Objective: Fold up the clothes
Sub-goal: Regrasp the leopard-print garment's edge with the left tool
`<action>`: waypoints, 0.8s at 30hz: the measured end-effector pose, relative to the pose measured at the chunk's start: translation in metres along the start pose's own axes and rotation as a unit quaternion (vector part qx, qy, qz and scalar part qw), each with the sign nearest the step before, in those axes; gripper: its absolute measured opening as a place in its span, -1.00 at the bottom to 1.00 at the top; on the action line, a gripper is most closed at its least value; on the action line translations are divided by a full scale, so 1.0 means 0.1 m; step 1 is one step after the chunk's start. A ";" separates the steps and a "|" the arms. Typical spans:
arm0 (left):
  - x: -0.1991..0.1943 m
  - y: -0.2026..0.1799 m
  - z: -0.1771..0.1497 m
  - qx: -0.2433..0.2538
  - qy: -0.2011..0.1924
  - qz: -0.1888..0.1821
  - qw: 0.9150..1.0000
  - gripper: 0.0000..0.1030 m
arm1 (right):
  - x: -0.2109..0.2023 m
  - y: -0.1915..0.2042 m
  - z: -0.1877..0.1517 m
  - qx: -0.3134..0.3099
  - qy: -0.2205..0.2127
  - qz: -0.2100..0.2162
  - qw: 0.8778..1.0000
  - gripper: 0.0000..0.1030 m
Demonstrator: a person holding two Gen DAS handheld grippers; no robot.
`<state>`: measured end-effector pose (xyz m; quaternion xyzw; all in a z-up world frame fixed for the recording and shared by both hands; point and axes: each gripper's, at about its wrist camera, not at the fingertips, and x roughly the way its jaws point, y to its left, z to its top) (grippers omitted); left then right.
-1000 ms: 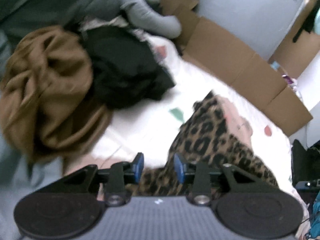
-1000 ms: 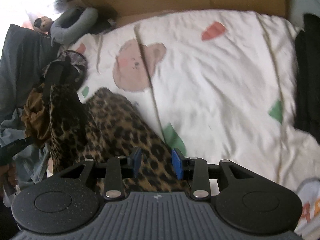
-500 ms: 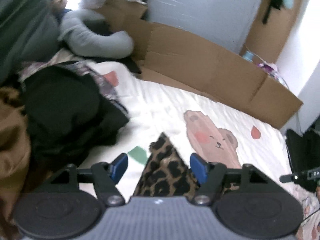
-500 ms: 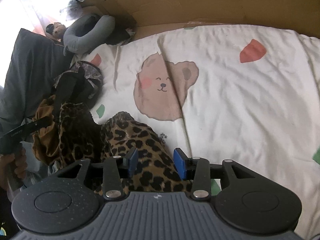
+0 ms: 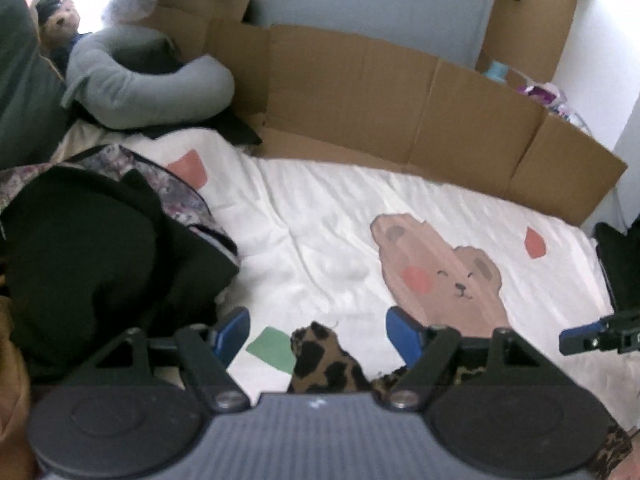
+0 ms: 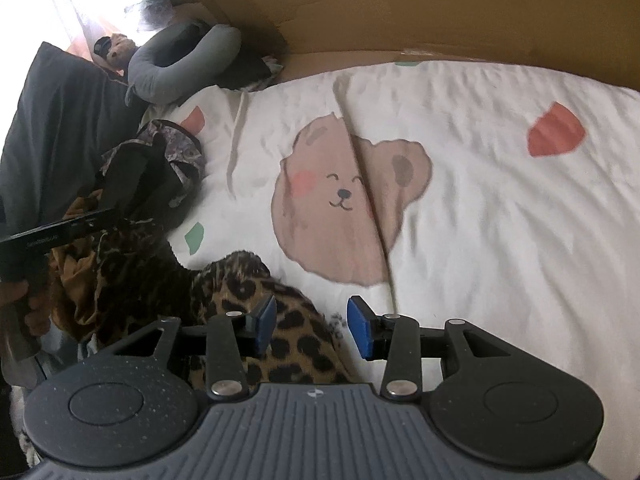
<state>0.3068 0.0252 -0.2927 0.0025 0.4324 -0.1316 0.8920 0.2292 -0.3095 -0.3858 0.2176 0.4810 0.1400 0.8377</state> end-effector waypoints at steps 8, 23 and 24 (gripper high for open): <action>0.03 0.12 -0.22 -0.002 0.044 -0.010 0.999 -0.27 | 0.33 0.13 0.11 -0.046 0.018 -0.015 0.999 -0.10; -0.31 0.44 -0.62 -0.023 0.063 -0.001 0.998 -0.72 | 0.63 0.27 0.17 -0.095 0.040 -0.044 0.994 -0.10; -0.32 0.45 -0.64 -0.023 0.064 -0.001 0.998 -0.72 | 0.64 0.28 0.15 -0.096 0.044 -0.042 0.994 -0.10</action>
